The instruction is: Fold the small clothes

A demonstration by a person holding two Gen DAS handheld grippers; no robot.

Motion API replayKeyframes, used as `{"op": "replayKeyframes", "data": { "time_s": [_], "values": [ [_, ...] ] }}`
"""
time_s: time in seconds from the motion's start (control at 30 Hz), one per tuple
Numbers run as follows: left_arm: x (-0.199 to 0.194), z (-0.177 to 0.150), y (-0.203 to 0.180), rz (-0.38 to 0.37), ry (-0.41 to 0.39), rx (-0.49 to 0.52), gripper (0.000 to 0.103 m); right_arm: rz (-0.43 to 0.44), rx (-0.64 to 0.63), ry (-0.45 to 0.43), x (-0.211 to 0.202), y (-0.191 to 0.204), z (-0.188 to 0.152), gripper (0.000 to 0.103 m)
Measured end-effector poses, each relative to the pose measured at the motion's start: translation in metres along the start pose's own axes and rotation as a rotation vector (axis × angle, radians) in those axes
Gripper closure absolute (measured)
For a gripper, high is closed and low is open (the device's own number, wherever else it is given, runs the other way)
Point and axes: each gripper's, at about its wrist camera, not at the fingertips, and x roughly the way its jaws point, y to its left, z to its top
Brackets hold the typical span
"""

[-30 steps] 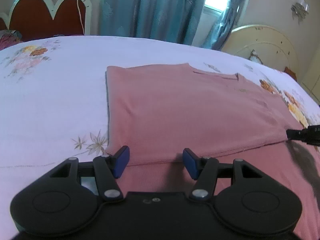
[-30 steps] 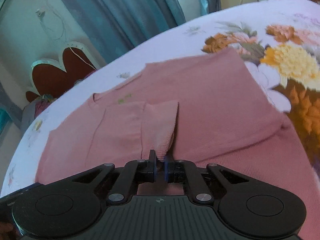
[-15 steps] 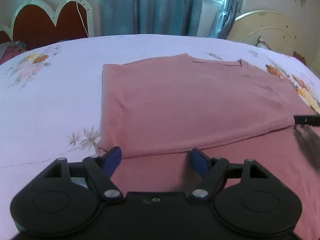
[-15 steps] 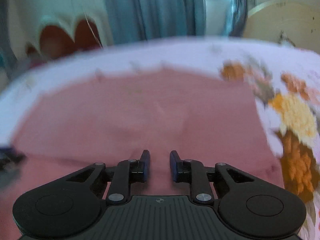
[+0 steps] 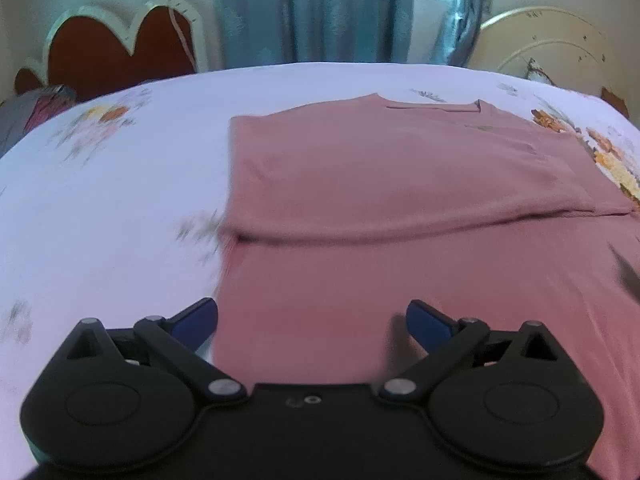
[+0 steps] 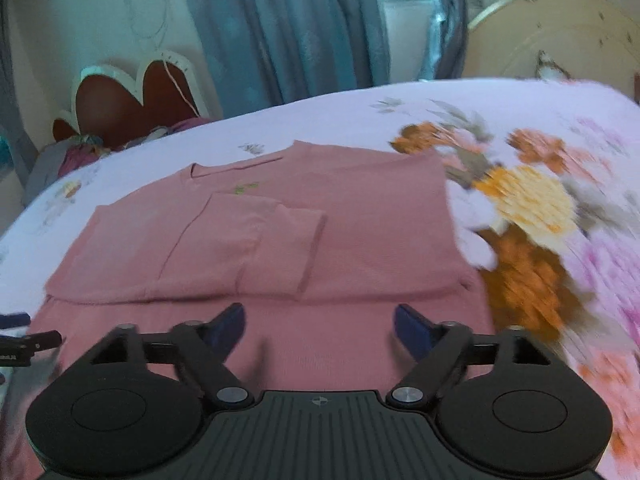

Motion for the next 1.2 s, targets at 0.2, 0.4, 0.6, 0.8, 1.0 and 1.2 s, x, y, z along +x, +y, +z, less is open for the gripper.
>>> {"op": "replayKeyframes", "data": {
  "time_s": [0.2,0.4,0.6,0.8,1.0,1.2],
  "values": [
    [-0.042,-0.050,0.032,-0.010,0.042,-0.113,0.024,-0.003,0.081,0.024,-0.061,-0.050,-0.037,0.045],
    [-0.079,-0.098,0.048,-0.026,0.049,-0.174,0.025,0.006,0.225,0.057,-0.105,-0.098,-0.086,0.045],
    [-0.106,-0.125,0.043,-0.040,0.045,-0.202,0.032,0.101,0.353,0.070,-0.134,-0.127,-0.122,0.045],
    [-0.121,-0.147,0.051,-0.170,0.056,-0.281,0.037,0.229,0.403,0.114,-0.150,-0.126,-0.147,0.060],
    [-0.111,-0.147,0.058,-0.302,0.039,-0.326,0.031,0.357,0.504,0.131,-0.145,-0.122,-0.166,0.060],
    [-0.093,-0.144,0.071,-0.410,0.022,-0.486,0.063,0.396,0.557,0.110,-0.136,-0.129,-0.156,0.067]
  ]
}}
